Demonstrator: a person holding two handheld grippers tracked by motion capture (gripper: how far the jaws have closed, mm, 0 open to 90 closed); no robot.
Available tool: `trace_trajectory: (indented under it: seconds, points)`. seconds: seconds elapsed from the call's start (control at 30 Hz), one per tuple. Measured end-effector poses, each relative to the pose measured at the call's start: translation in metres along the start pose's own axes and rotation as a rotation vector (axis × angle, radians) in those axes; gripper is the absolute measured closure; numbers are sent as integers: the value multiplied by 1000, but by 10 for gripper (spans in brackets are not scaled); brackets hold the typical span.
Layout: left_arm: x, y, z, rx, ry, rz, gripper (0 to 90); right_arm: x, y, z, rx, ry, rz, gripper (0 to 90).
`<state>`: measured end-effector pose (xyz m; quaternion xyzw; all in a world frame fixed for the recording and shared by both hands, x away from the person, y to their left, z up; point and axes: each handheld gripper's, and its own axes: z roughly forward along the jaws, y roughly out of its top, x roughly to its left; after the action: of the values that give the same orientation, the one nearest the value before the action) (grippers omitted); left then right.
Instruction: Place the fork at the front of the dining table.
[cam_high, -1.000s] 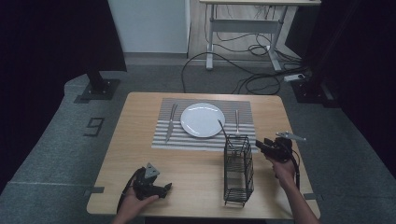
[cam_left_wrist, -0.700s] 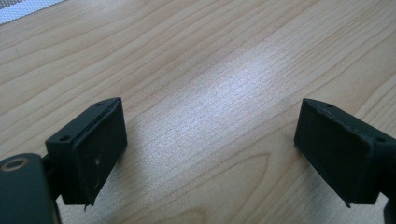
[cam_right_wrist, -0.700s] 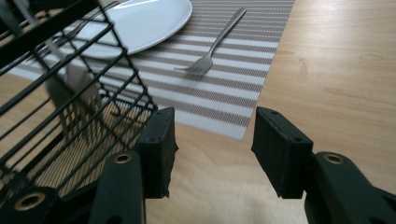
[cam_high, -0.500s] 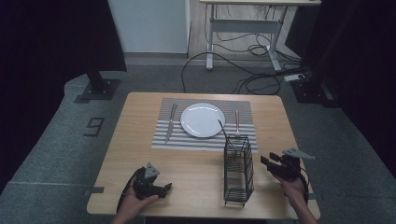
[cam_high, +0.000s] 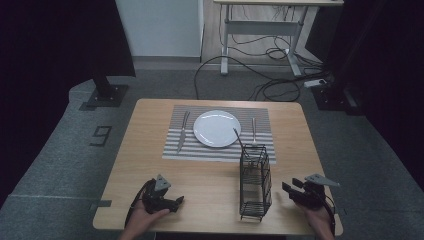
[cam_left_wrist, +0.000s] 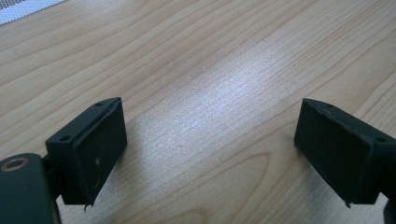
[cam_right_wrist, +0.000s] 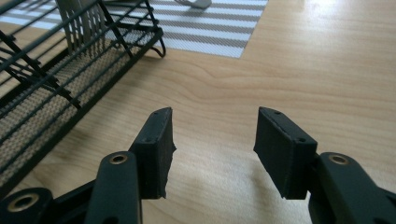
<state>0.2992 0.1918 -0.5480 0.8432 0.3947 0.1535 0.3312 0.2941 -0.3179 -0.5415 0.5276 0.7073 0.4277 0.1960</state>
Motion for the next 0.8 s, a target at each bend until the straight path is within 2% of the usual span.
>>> trace_trajectory:
  seconds: [0.1,0.3,0.8]
  points:
    - [0,0,0,0,0,0,92,0,-1,1,0,-9,5,463]
    - [0,0,0,0,-3,2,90,1,-3,8,23,-28,-14,455]
    - [1,0,0,0,-4,4,89,-1,-5,11,39,-56,-29,451]
